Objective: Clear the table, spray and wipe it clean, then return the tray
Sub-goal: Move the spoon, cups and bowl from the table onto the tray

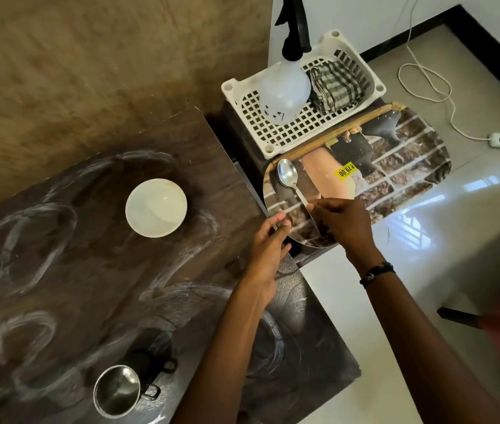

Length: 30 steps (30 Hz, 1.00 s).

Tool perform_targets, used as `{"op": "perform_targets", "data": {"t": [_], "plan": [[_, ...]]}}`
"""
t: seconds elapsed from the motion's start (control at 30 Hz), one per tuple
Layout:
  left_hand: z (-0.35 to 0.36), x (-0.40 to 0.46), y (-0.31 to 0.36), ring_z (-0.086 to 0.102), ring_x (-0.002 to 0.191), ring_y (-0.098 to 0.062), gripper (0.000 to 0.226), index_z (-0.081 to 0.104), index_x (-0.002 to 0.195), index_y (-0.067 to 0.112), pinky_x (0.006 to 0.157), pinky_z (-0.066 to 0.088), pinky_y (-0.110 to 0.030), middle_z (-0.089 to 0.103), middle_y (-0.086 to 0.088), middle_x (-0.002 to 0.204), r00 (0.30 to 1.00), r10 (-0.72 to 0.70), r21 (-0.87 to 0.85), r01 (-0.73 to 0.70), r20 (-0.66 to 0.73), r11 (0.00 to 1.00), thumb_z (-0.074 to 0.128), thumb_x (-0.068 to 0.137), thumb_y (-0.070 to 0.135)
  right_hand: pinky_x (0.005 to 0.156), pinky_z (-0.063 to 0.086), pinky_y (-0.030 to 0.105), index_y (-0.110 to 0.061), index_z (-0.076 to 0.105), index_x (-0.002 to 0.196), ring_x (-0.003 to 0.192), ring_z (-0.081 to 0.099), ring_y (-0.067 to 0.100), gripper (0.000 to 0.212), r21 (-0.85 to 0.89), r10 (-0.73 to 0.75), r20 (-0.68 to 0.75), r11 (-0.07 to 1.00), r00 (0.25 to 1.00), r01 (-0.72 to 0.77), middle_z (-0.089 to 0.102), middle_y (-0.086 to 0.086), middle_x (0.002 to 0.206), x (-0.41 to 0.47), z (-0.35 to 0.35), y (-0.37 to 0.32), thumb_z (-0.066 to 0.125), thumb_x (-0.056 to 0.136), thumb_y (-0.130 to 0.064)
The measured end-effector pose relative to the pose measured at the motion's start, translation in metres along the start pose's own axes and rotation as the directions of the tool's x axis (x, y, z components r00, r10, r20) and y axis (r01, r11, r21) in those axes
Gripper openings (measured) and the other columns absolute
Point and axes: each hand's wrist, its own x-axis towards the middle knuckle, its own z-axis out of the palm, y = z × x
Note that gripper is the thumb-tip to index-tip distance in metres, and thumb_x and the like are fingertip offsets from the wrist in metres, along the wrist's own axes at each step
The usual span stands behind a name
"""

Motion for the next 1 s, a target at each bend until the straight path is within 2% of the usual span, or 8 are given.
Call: {"op": "perform_targets", "data": {"t": [0.1, 0.17, 0.3, 0.43, 0.6, 0.8, 0.9, 1.0], "plan": [[-0.010, -0.009, -0.002, 0.053, 0.111, -0.007, 0.029, 0.056, 0.123, 0.022, 0.100, 0.045, -0.032, 0.056, 0.002, 0.128, 0.999, 0.043, 0.025, -0.043, 0.004, 0.999, 0.050, 0.095, 0.021, 0.068, 0.043, 0.003, -0.013, 0.074, 0.106, 0.085, 0.062, 0.007, 0.022, -0.145, -0.118, -0.053, 0.983, 0.992, 0.109, 0.071, -0.002, 0.100, -0.011, 0.001, 0.000, 0.069, 0.087, -0.023], [-0.020, -0.017, -0.004, 0.052, 0.113, -0.005, 0.027, 0.056, 0.122, 0.023, 0.098, 0.045, -0.029, 0.054, 0.002, 0.129, 0.998, 0.068, 0.017, -0.068, -0.006, 0.998, 0.049, 0.096, 0.020, 0.073, 0.044, 0.008, -0.010, 0.071, 0.111, 0.088, 0.058, 0.008, 0.024, -0.184, -0.193, -0.109, 0.968, 0.975, 0.171, 0.068, 0.002, 0.110, -0.025, 0.003, -0.002, 0.065, 0.090, -0.020], [-0.045, -0.045, -0.007, 0.054, 0.118, -0.010, 0.030, 0.055, 0.124, 0.019, 0.096, 0.048, -0.029, 0.054, 0.003, 0.127, 0.990, 0.130, -0.028, -0.131, -0.050, 0.991, 0.050, 0.095, 0.018, 0.069, 0.040, -0.003, -0.009, 0.069, 0.111, 0.090, 0.060, 0.011, 0.021, -0.086, -0.242, -0.104, 0.968, 0.965, 0.234, 0.067, 0.006, 0.112, -0.073, 0.020, -0.006, 0.061, 0.093, -0.013], [-0.087, -0.090, -0.022, 0.059, 0.112, -0.010, 0.028, 0.057, 0.120, 0.019, 0.093, 0.050, -0.029, 0.059, 0.006, 0.127, 0.980, 0.175, -0.024, -0.178, -0.091, 0.984, 0.051, 0.093, 0.020, 0.075, 0.044, 0.001, -0.016, 0.068, 0.111, 0.096, 0.064, 0.012, 0.019, -0.030, -0.242, 0.053, 0.969, 0.969, 0.244, 0.067, -0.002, 0.106, -0.140, 0.055, 0.003, 0.061, 0.093, -0.017], [-0.166, -0.156, -0.056, 0.065, 0.103, -0.012, 0.023, 0.060, 0.113, 0.014, 0.083, 0.054, -0.025, 0.064, 0.002, 0.121, 0.960, 0.199, 0.005, -0.202, -0.198, 0.979, 0.049, 0.093, 0.016, 0.086, 0.053, 0.027, -0.036, 0.065, 0.103, 0.099, 0.065, 0.007, 0.020, -0.015, -0.268, 0.259, 0.960, 0.928, 0.281, 0.067, -0.016, 0.104, -0.227, 0.115, 0.021, 0.058, 0.094, -0.020], [-0.240, -0.213, -0.084, 0.066, 0.095, -0.008, 0.022, 0.062, 0.111, 0.010, 0.080, 0.054, -0.023, 0.068, 0.001, 0.110, 0.924, 0.221, -0.002, -0.233, -0.313, 0.972, 0.049, 0.093, 0.012, 0.090, 0.054, 0.030, -0.019, 0.068, 0.112, 0.100, 0.062, 0.005, 0.020, -0.046, -0.278, 0.313, 0.951, 0.908, 0.307, 0.067, -0.004, 0.111, -0.285, 0.166, 0.028, 0.057, 0.095, -0.017], [-0.269, -0.233, -0.095, 0.065, 0.089, -0.002, 0.023, 0.060, 0.113, 0.006, 0.078, 0.053, -0.019, 0.067, 0.003, 0.107, 0.913, 0.238, -0.017, -0.258, -0.332, 0.966, 0.047, 0.095, 0.012, 0.091, 0.046, 0.024, -0.009, 0.067, 0.114, 0.105, 0.062, 0.016, 0.024, -0.105, -0.280, 0.290, 0.941, 0.915, 0.322, 0.068, 0.005, 0.116, -0.300, 0.183, 0.033, 0.051, 0.098, -0.013], [-0.292, -0.246, -0.104, 0.064, 0.097, -0.008, 0.024, 0.058, 0.115, 0.007, 0.082, 0.052, -0.020, 0.065, 0.005, 0.115, 0.918, 0.209, -0.038, -0.235, -0.338, 0.971, 0.046, 0.096, 0.015, 0.086, 0.040, 0.017, -0.004, 0.066, 0.115, 0.101, 0.059, 0.013, 0.027, -0.174, -0.290, 0.287, 0.921, 0.913, 0.347, 0.068, 0.009, 0.116, -0.310, 0.191, 0.040, 0.046, 0.100, -0.012]]}}
